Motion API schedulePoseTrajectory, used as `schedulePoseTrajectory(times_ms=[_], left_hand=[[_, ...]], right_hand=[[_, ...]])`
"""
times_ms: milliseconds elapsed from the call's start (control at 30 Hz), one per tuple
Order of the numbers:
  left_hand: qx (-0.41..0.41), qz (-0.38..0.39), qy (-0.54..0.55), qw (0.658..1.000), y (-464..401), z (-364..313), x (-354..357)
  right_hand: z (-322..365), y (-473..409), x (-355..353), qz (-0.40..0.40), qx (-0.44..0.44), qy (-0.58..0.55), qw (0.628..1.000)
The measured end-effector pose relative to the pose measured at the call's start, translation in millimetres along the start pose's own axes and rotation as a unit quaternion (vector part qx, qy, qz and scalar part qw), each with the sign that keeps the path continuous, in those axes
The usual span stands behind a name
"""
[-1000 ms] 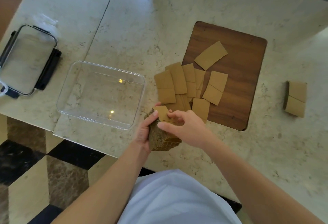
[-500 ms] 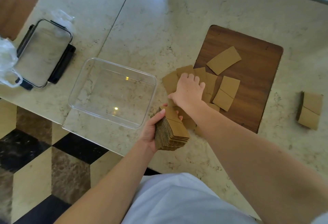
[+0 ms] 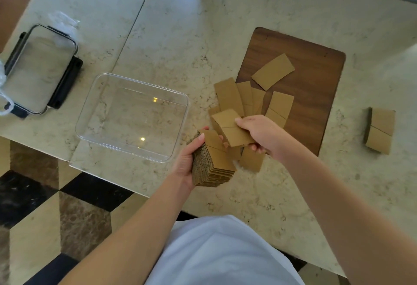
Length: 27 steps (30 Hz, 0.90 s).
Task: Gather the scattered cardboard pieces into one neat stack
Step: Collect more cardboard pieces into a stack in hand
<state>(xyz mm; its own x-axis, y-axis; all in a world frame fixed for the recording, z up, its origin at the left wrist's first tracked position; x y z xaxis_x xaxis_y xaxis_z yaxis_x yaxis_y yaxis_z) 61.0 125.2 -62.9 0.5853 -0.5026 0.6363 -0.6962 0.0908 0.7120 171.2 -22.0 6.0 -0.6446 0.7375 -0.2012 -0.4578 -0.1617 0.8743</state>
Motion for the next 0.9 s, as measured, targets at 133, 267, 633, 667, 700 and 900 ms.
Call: schedulePoseTrajectory(times_ms=[133,267,633,667,700,900], left_hand=[[0.001,-0.011,-0.035,0.999,-6,-2,9],[0.0,0.0,-0.063,0.998,-5,-1,14],[0.021,0.045,-0.028,0.998,-1,-17,17],[0.021,0.038,-0.02,0.999,-1,-16,17],[0.021,0.03,-0.014,0.999,-1,-15,17],[0.01,-0.004,-0.018,1.0,1,-12,15]], right_hand=[[-16,13,33,0.076,0.024,0.128,0.989],[-14,10,35,0.063,-0.036,0.26,0.963],[7,-31,-7,-0.126,-0.09,0.15,0.976],[15,-35,-14,-0.209,-0.119,0.135,0.961],[24,-39,-17,-0.27,-0.145,0.15,0.94],[52,-71,6,-0.335,-0.121,0.368,0.859]])
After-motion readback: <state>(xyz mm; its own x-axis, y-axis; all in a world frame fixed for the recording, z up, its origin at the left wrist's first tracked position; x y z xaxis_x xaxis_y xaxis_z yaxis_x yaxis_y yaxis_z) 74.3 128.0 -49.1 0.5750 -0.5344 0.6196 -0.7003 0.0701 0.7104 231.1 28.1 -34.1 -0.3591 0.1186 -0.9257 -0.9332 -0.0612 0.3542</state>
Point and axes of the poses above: each hand's wrist, its own y-axis away from the middle knuckle, its own x-axis out of the palm, z = x × y, the point moved 5 cm from there along -y, towards the middle knuckle, and after that the axes turned 3 degrees about x, right-handed, at the moved point
